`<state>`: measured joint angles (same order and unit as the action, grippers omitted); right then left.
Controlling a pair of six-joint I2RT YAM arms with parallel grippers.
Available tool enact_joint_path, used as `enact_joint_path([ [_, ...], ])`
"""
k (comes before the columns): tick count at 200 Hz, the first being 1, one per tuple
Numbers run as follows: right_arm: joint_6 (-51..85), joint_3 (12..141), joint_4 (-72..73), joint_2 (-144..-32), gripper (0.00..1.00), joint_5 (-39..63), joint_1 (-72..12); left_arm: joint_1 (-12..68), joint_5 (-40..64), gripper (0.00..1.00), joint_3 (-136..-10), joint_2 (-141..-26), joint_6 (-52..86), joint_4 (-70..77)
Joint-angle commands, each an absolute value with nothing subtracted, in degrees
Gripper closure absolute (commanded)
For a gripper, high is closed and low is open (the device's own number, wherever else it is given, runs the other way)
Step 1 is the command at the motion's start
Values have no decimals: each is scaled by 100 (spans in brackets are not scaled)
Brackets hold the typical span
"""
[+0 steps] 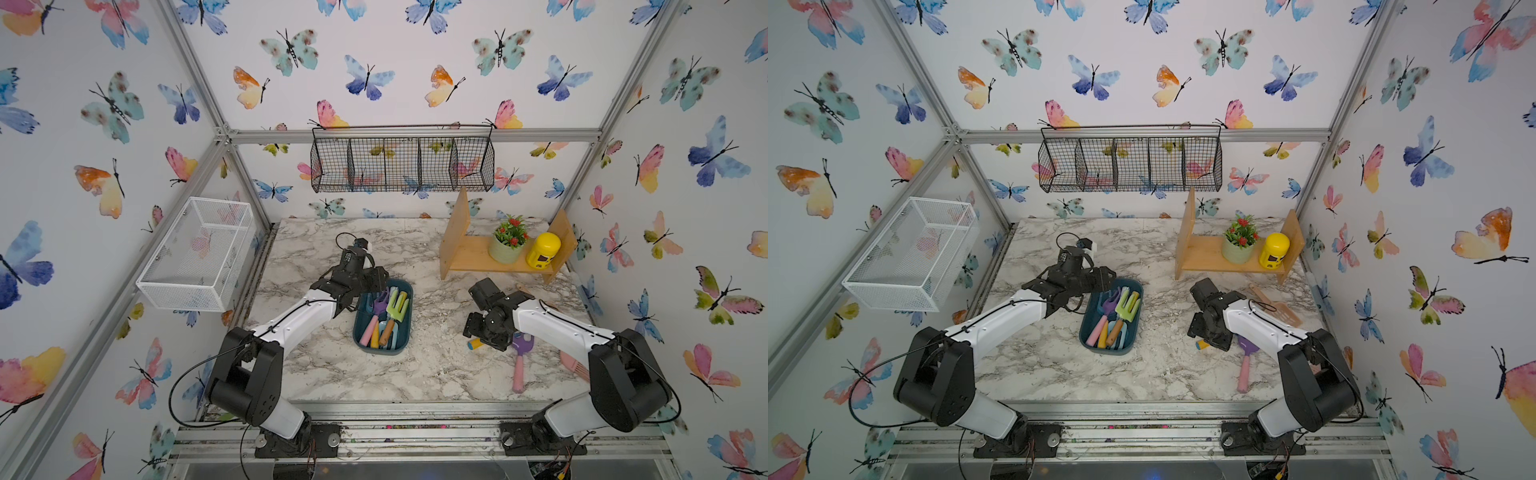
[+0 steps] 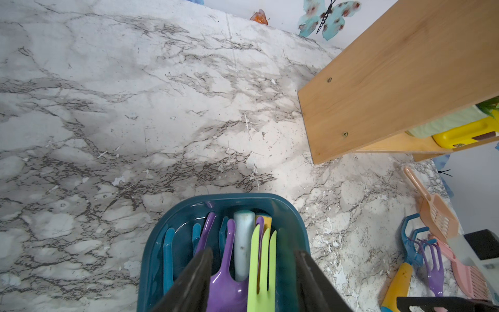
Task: Put the rake into the storage box
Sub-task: Pick up the rake at the center of the board.
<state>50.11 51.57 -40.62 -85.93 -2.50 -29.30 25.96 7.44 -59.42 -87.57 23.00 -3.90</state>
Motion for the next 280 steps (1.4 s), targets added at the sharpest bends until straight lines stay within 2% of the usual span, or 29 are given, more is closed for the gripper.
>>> enact_joint_path([
  [1,4901,5080,-4008,-8798,24,-230,-2876,2599,914,47,-5913,-8697,2356,-308],
  [55,4765,5019,-3546,-9255,24,-203,-2797,2604,901,47,-5967,-8666,2269,-369],
  [74,4696,5025,-3448,-9409,27,-77,-2795,2602,942,47,-5964,-8674,2268,-360],
  [96,4539,5105,-3400,-9505,37,82,-2795,2608,1151,46,-5969,-8683,2230,-311],
  [105,4414,5130,-3315,-9523,45,251,-2795,2597,1224,46,-5973,-8693,2215,-287],
  [110,4302,5149,-3242,-9535,52,421,-2795,2599,1245,46,-5978,-8703,2212,-282],
  [132,3927,5194,-2881,-9474,67,1050,-2795,2600,1301,46,-5995,-8761,2200,-299],
  [146,3803,5227,-2746,-9376,72,1319,-2795,2596,1389,45,-6012,-8798,2180,-296],
  [169,3604,5344,-2664,-9227,73,1607,-2795,2599,1752,43,-6034,-8866,2165,-208],
  [180,3499,5410,-2605,-9138,73,1771,-2795,2593,2012,39,-6042,-8922,2181,-144],
  [216,3253,5637,-2210,-8745,73,2555,-2804,2594,3100,40,-6226,-9255,2189,-45],
  [253,3225,5748,-1793,-8502,75,3089,-2847,2607,3582,34,-6223,-9316,2392,433],
  [280,3215,5816,-1622,-8481,75,3335,-2915,2615,3832,33,-6273,-9325,2448,692],
])
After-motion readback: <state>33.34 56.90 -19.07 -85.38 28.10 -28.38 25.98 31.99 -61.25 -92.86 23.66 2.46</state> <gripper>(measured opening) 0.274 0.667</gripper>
